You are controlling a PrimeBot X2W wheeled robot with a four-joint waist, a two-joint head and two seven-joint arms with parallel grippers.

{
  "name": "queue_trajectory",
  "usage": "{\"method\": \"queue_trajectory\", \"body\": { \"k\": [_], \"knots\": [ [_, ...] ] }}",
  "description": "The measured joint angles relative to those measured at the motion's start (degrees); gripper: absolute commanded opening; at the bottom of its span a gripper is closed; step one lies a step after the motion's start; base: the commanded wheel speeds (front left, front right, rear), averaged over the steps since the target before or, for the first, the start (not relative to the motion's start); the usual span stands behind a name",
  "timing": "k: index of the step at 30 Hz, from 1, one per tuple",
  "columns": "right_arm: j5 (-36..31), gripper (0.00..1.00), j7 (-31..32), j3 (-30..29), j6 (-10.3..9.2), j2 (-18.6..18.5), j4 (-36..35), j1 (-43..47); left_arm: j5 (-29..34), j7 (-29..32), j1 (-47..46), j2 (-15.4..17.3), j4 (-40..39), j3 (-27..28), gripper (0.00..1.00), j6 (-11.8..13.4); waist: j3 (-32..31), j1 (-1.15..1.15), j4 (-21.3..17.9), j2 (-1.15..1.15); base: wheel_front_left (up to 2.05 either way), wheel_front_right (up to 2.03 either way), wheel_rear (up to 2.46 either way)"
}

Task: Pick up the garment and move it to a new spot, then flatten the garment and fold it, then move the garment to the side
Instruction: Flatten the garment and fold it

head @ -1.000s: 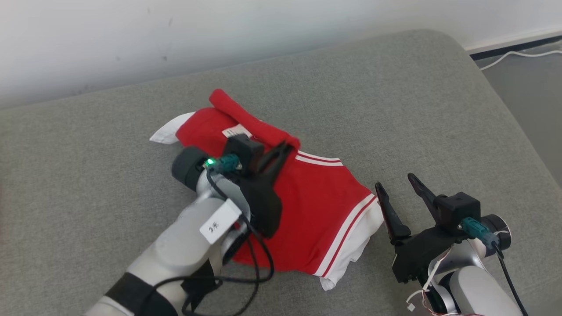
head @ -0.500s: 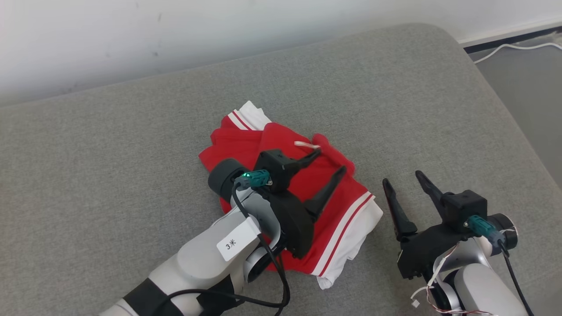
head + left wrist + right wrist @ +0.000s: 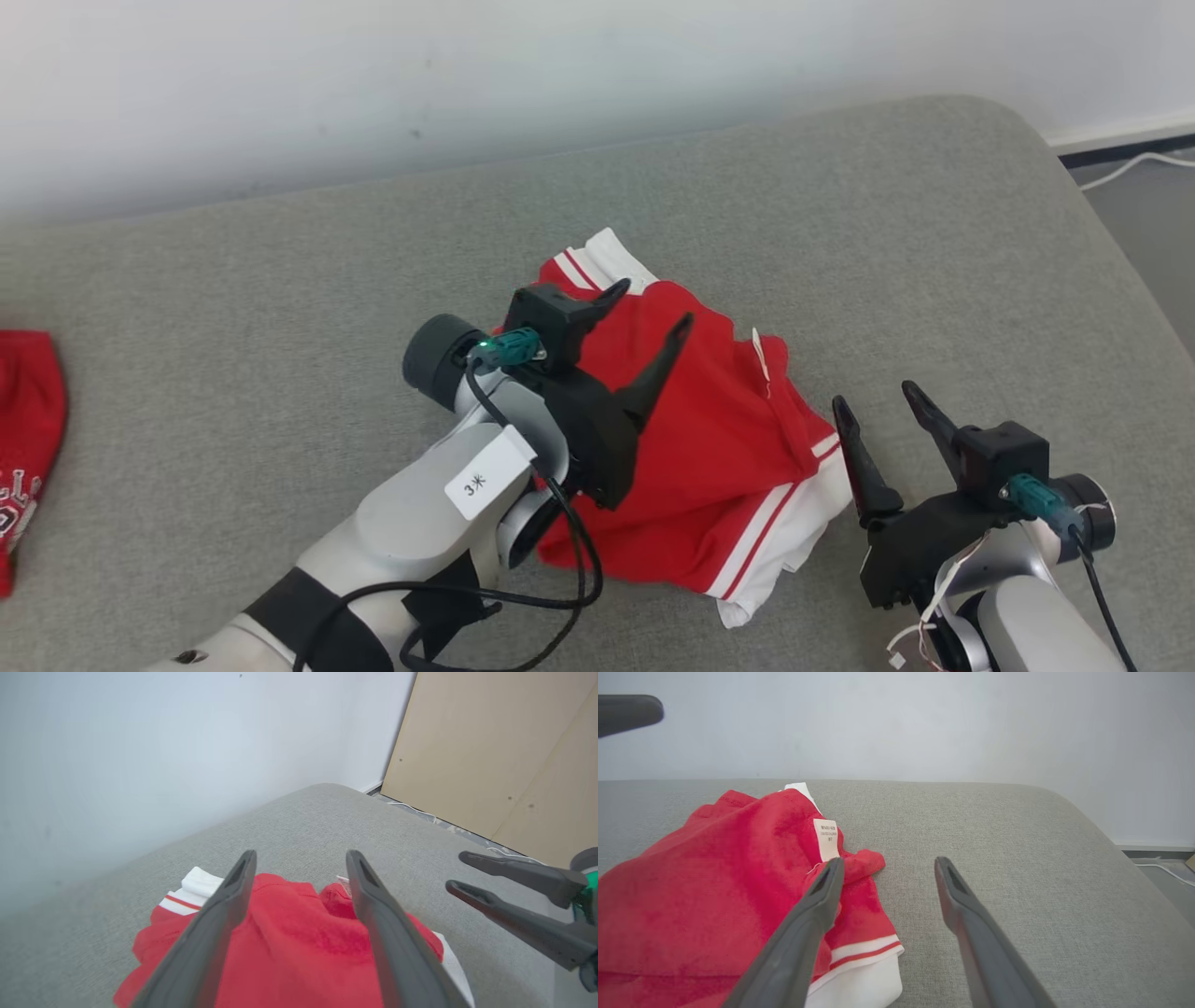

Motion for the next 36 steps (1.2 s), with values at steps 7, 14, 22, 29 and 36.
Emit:
{"method": "queue_trajectory", "body": {
  "k": [7,14,22,29,36],
  "knots": [
    [0.0,1.00,-0.1,1.2,0.07,0.4,-0.5,0.7,0.0,-0.1,0.2,1.6,5.6,0.9,1.00,-0.1,-1.2,-0.01,1.8,0.00,0.00,0.00,0.00],
    [0.0,1.00,0.4,1.9,0.32,0.4,-1.8,0.6,-2.2,1.0,0.1,5.6,11.7,2.3,1.00,-2.2,0.1,-0.01,0.8,0.00,0.00,0.00,0.00],
    [-0.1,1.00,0.7,1.7,0.34,-0.2,-2.6,0.0,-2.6,2.9,-1.3,6.6,15.8,2.6,1.00,-4.6,2.3,0.00,-0.9,0.00,0.00,0.00,0.00],
    [-0.1,1.00,0.8,1.8,0.41,-0.1,-2.8,-1.0,-3.6,4.7,-2.9,6.6,18.7,2.9,1.00,-5.7,3.6,0.00,-2.8,0.00,0.00,0.00,0.00],
    [-0.1,1.00,0.8,1.4,0.40,-0.3,-3.0,-1.0,-5.7,7.4,-2.9,4.9,21.1,3.2,1.00,-6.6,4.4,0.00,-3.8,0.00,0.00,0.00,0.00]
  ]
}}
